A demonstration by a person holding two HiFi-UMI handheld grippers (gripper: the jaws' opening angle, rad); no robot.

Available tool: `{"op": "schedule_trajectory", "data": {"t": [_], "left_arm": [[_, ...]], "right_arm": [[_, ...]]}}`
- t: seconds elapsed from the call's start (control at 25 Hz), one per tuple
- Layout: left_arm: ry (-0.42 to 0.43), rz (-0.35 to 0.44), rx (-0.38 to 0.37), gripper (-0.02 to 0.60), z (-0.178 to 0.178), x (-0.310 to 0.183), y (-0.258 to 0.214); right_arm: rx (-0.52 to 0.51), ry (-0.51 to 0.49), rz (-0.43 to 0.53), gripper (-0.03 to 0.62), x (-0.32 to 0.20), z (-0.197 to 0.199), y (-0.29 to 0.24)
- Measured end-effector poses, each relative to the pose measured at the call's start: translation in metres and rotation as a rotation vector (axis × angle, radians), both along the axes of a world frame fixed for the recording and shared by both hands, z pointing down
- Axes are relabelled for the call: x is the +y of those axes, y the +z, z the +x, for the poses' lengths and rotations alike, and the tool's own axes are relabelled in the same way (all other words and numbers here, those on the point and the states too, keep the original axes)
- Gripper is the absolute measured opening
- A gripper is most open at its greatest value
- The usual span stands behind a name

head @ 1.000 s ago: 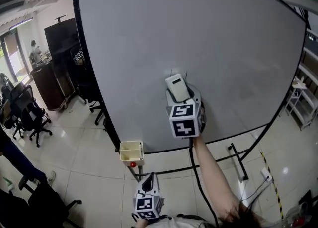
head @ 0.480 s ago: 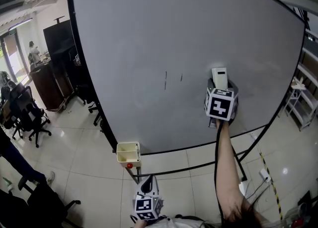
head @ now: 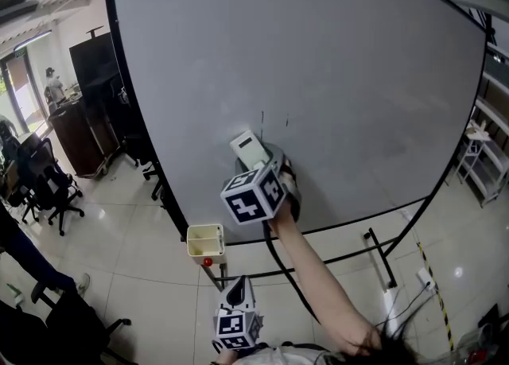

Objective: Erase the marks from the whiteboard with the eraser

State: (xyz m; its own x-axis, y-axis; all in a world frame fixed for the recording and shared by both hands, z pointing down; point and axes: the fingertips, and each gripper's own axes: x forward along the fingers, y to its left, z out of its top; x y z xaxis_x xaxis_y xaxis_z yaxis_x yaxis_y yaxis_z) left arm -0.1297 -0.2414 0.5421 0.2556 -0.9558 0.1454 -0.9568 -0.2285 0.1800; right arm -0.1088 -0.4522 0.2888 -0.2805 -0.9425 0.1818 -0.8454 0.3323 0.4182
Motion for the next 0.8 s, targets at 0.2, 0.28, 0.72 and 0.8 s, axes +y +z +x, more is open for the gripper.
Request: {"op": "schedule_trajectory", "data": {"t": [0.2,0.28,0.72,0.8], "left_arm": [[-0.042,-0.008,-0.003,-0.014,-0.012,0.006,0.003],[-0.052,-0.02,0.0,-0.014,-0.015,0.006,0.007],[-0.072,-0.011,0.008,-0.014,-0.021,0.001,0.004],[-0.075,-0.013,0.008,-0.014,-0.022,0.0,0.003]], "right_arm": [[-0.103,0.029,0.007,0.278,-0.005,0.036,-0.007],[-0.21,0.098,0.011,0.278,-0.01,0.088,-0.024],[-0.222,0.235,-0.036,0.278,-0.031,0.126,-0.025],[-0.117,0.181,-0.034,0.278,-0.024,0.083,-0.015]]}}
